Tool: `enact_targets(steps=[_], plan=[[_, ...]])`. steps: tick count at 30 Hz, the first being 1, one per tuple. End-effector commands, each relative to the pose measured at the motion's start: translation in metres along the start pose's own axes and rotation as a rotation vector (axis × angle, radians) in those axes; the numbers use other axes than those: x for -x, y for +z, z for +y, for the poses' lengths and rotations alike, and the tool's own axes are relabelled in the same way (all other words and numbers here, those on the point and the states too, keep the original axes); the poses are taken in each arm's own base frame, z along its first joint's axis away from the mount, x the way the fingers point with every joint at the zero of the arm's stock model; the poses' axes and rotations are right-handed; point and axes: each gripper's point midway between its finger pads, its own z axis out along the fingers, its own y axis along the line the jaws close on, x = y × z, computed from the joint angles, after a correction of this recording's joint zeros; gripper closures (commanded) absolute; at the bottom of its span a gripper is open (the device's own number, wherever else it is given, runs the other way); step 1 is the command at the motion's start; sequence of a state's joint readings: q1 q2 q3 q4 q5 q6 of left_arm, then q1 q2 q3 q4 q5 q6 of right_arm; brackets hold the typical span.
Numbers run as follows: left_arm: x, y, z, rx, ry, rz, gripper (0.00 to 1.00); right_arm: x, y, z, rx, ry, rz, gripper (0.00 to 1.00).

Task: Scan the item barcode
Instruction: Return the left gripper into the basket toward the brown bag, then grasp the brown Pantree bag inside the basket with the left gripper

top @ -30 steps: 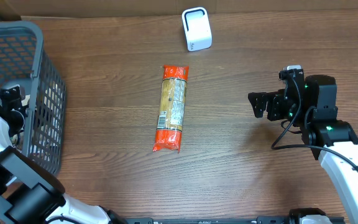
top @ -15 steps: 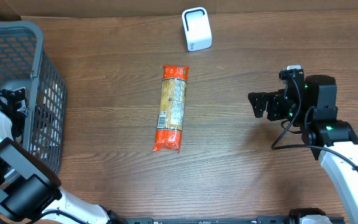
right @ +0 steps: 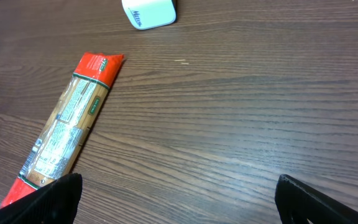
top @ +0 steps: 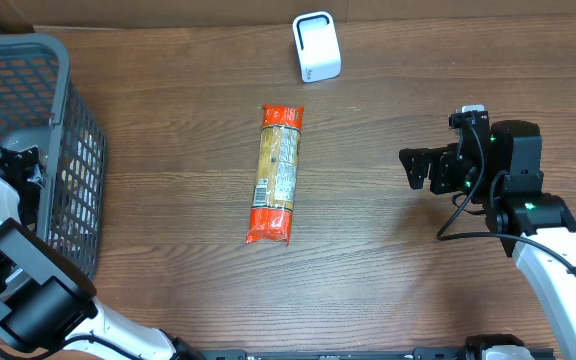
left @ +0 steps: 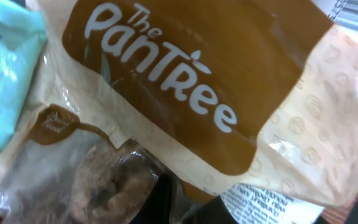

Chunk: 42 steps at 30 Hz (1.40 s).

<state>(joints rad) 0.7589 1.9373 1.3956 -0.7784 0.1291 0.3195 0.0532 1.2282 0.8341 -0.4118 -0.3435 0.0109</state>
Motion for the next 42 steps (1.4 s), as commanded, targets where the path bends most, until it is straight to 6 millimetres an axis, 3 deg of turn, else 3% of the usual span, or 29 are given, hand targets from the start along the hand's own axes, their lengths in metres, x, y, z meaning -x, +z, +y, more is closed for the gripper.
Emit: enact_targets(steps=[1, 10, 15, 19, 30, 31, 33, 36, 38, 42], plan=[[0.0, 0.001, 0.003, 0.0, -0.072, 0.046, 0.96, 0.011, -0.002, 0.005, 0.012, -0.018, -0.023, 0.0], [0.049, -0.084, 0.007, 0.018, -0.188, -0.019, 0.96, 0.011, -0.002, 0.005, 0.012, -0.018, -0.023, 0.0], [0.061, -0.126, 0.005, 0.029, -0.212, -0.076, 0.96, 0.011, -0.002, 0.005, 0.012, -0.018, -0.023, 0.0], [0.065, -0.147, 0.004, 0.039, -0.23, -0.129, 0.96, 0.011, -0.002, 0.005, 0.012, -0.018, -0.023, 0.0], [0.061, -0.15, 0.002, 0.034, -0.285, -0.121, 0.96, 0.011, -0.002, 0.005, 0.012, -0.018, -0.023, 0.0], [0.061, -0.149, 0.002, 0.034, -0.285, -0.12, 0.9, 0.011, -0.002, 0.005, 0.012, -0.018, -0.023, 0.0], [0.06, -0.148, 0.002, 0.034, -0.285, -0.116, 0.63, 0.011, -0.002, 0.005, 0.012, -0.018, -0.023, 0.0], [0.058, -0.14, 0.002, 0.032, -0.286, -0.107, 0.39, 0.011, -0.002, 0.005, 0.012, -0.018, -0.023, 0.0], [0.054, -0.129, 0.002, 0.024, -0.288, -0.091, 0.33, 0.011, -0.002, 0.005, 0.012, -0.018, -0.023, 0.0], [0.042, -0.111, 0.0, 0.014, -0.296, -0.049, 0.3, 0.011, -0.002, 0.005, 0.012, -0.018, -0.023, 0.0]])
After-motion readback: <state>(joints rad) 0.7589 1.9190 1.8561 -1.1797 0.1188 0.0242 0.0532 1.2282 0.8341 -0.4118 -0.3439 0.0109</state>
